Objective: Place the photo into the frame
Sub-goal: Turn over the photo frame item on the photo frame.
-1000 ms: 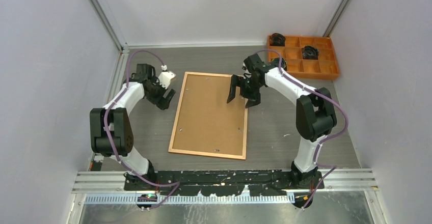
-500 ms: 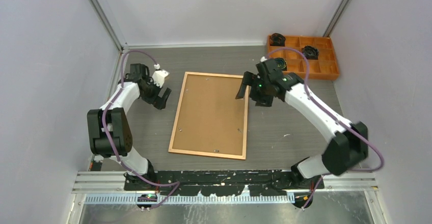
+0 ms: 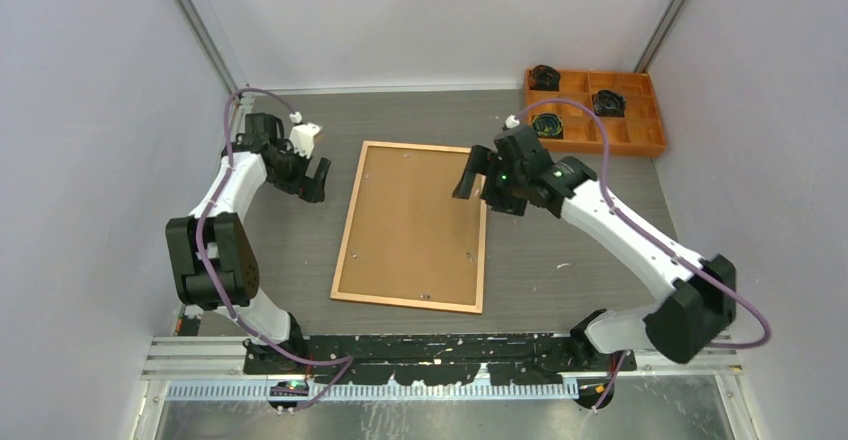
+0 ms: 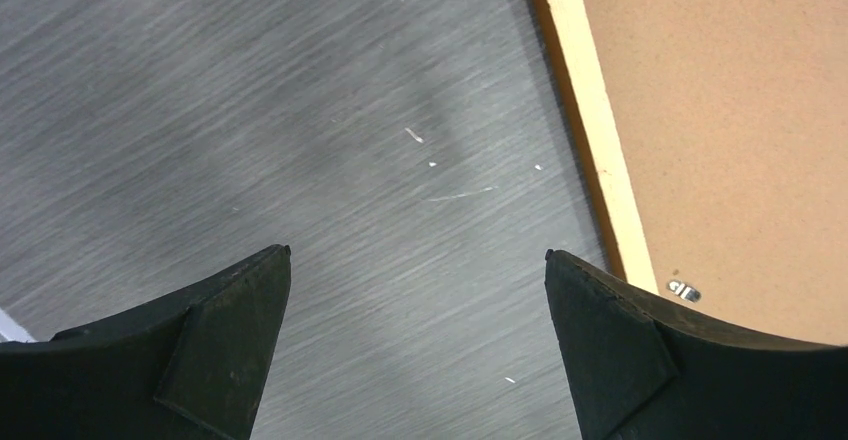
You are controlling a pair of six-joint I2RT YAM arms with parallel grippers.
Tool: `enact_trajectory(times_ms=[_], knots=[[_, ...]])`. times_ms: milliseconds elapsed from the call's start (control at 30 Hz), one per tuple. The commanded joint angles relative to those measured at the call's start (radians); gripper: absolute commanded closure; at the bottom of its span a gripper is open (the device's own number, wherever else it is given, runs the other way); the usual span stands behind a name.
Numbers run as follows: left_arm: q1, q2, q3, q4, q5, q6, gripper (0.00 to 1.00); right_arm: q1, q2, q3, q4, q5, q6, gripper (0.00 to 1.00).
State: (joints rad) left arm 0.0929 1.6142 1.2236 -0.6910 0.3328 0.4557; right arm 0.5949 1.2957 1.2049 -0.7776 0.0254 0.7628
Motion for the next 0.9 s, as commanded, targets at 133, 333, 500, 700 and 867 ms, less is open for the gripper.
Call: enact_trajectory(times_ms=[133,333,500,700,867], knots=[[0.006,-0.014,0.046,-0.121,0.109,-0.020,0.00,0.057,0.179,-0.093,0.546,-0.118,0.095,0.00],[-0.028,0.029,0.021,-0.155,0.202,-0.039,0.11,0.275,0.381,0.041,0.593,0.036,-0.008,0.21],[-0.069,0.099,0.051,-0.181,0.204,-0.047,0.25,0.360,0.567,0.148,0.674,0.002,-0.002,0.23],[-0.075,0.156,0.080,-0.210,0.227,-0.035,0.49,0.420,0.730,0.253,0.740,-0.055,0.014,0.38],[-0.075,0.166,0.072,-0.216,0.257,-0.021,0.53,0.449,0.812,0.293,0.769,-0.078,0.035,0.50]])
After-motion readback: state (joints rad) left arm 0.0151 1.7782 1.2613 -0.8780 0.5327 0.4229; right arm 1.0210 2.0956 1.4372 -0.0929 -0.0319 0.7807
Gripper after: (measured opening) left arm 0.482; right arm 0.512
